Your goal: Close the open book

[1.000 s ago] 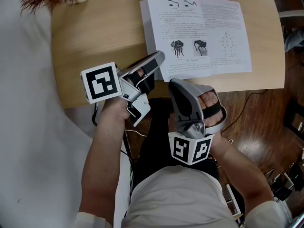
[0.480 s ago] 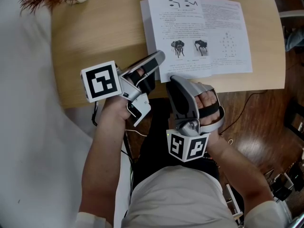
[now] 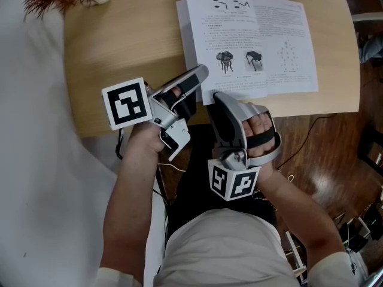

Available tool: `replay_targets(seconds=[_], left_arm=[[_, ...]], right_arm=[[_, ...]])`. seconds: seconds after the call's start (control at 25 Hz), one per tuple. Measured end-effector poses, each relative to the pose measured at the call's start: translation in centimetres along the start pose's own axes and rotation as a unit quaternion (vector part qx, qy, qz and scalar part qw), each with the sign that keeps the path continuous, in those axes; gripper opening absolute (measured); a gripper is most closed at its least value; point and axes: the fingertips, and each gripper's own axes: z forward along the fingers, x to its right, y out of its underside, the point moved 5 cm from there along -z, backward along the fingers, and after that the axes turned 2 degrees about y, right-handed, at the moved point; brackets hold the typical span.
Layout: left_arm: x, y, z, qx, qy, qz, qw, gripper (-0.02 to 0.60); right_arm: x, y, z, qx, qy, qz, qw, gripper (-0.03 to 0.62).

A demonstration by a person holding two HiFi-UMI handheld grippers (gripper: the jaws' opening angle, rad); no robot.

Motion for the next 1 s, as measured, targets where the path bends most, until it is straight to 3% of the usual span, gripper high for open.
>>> replay_targets(seconds=[0.08,0.16,0.28,0.48,0.76,1.0], left_arm=[[0.0,0.0,0.0,0.001,-0.002,0.001,1.0000,-0.002],[0.0,-0.1,0.0,0.000,-0.005,0.009,0.9999,-0.002],[0.1,0.1,0.1,-0.004,-0.008,0.022,0.9997,-0.002],[0.2,0.1,-0.3,-0.006,0.006,0.063,0.9980,0.000],[0.9,-0.1,-2.9,0.035,0.041,0.105,0.9930,0.000],[1.0,0.2,-3.4,0.037,0.070,0.169,0.9825,0.000]], right_arm=[[0.2,0.0,-0.1,0.007,0.000,0.008,1.000,0.127],[0.5,0.0,-0.4,0.014,0.003,0.018,1.000,0.039],[1.0,0.1,-0.7,0.020,0.007,0.041,0.999,0.005],[1.8,0.4,-0.9,0.025,-0.003,0.079,0.997,0.003],[2.3,0.0,-1.0,0.015,0.002,0.120,0.993,0.003],[2.4,0.0,-0.5,-0.011,0.020,0.108,0.994,0.003]])
